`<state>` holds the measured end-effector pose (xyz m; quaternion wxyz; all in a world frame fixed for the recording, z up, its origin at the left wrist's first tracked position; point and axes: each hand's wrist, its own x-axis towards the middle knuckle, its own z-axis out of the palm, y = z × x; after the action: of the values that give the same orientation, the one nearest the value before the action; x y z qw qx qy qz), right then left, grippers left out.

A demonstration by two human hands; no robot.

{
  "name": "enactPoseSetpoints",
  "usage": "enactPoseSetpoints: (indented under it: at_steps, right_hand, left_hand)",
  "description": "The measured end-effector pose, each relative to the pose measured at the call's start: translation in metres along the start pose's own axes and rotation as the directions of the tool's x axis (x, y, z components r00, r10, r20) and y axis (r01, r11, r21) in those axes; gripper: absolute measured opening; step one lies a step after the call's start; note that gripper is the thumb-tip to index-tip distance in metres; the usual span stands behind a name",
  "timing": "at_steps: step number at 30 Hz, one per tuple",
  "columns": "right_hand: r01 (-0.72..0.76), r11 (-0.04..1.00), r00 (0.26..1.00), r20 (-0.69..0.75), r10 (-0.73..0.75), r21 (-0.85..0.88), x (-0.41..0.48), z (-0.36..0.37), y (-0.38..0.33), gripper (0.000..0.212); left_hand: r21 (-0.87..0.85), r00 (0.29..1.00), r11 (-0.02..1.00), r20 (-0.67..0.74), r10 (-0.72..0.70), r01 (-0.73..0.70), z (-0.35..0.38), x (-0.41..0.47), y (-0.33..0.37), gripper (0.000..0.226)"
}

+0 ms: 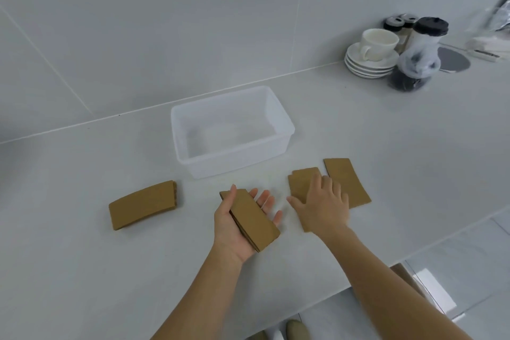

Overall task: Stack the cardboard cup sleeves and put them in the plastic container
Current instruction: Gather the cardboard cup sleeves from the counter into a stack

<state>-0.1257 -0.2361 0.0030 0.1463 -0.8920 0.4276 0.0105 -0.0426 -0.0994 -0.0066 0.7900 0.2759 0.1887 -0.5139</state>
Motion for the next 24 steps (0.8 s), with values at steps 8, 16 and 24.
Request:
enactPoseSetpoints:
  at_steps: [8, 16, 24]
  right_hand:
    - [0.010, 0.999, 1.000, -0.018, -0.011, -0.042, -0.010, 0.018, 0.002, 0.051]
    - [0.028, 0.983, 0.993, 0.107, -0.048, 0.180, -0.002, -0.017, -0.005, 0.051]
    - [0.064, 0.804, 0.949, 0.213, -0.232, 0.591, -0.015, -0.044, -0.040, 0.053]
  left_hand:
    - [0.013, 0.999, 0.999, -0.026, 0.034, -0.034, -0.003, 0.000, -0.001, 0.054]
    - [0.006, 0.998, 0.998, -0.021, 0.062, -0.062, 0.003, -0.005, 0.001, 0.059]
    - [0.037, 0.999, 0.999, 0.023, 0.038, -0.039, 0.009, -0.009, -0.001, 0.070]
